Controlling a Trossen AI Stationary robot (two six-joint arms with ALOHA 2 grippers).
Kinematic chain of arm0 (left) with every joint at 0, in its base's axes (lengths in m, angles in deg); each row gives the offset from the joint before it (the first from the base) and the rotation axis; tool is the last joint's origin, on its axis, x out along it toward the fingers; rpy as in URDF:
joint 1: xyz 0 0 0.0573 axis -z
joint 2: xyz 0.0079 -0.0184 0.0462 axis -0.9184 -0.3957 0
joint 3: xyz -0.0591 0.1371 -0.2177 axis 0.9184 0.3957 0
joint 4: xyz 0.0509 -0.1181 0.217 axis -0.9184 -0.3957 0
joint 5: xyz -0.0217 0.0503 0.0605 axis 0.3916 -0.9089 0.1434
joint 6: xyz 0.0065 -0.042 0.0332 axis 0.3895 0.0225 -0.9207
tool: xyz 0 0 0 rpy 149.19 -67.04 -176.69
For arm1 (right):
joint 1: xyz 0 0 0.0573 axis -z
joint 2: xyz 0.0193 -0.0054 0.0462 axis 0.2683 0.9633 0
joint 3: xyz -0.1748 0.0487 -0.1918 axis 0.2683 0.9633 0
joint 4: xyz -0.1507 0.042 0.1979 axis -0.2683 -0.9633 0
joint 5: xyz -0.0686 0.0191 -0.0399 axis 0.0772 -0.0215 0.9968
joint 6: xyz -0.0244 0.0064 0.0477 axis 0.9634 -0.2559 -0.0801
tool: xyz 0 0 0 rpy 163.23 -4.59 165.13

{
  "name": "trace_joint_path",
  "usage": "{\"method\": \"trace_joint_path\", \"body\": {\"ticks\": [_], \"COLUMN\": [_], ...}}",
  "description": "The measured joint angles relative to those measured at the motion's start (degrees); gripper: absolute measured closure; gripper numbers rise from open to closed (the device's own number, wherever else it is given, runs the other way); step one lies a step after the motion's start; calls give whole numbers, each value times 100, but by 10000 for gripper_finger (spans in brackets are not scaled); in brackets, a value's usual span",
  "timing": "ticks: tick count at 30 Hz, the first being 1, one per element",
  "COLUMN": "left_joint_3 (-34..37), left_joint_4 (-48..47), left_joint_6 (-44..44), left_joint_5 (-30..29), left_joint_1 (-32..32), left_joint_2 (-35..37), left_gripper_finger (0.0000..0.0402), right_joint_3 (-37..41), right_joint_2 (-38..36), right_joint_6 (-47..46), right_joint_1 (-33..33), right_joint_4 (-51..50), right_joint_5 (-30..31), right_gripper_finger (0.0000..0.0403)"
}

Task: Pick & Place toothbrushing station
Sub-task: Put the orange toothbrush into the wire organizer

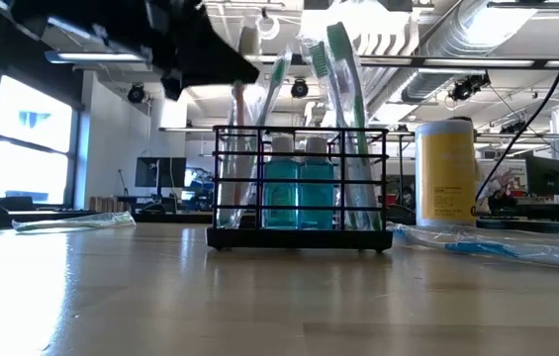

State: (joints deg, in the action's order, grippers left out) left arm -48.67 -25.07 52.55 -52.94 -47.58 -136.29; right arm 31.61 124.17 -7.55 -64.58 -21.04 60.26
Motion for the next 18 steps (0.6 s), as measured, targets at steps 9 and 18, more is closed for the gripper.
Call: {"method": "trace_joint_path", "body": {"ticks": [9,18], "left_joint_3": [731,733], "left_joint_4": [1037,875], "left_joint_6": [347,373], "left_joint_5": [-10,69], "left_joint_1": [0,0], "left_joint_2": [0,-17], "left_gripper_finger": [391,391], "right_joint_3": [0,2], "right_joint_2": [0,0], "right_joint_6": [243,265], "right_joint_1": [38,44], "right_joint_4": [-31,-39], "right_joint_5": [9,16], "right_gripper_finger": [200,200]}}
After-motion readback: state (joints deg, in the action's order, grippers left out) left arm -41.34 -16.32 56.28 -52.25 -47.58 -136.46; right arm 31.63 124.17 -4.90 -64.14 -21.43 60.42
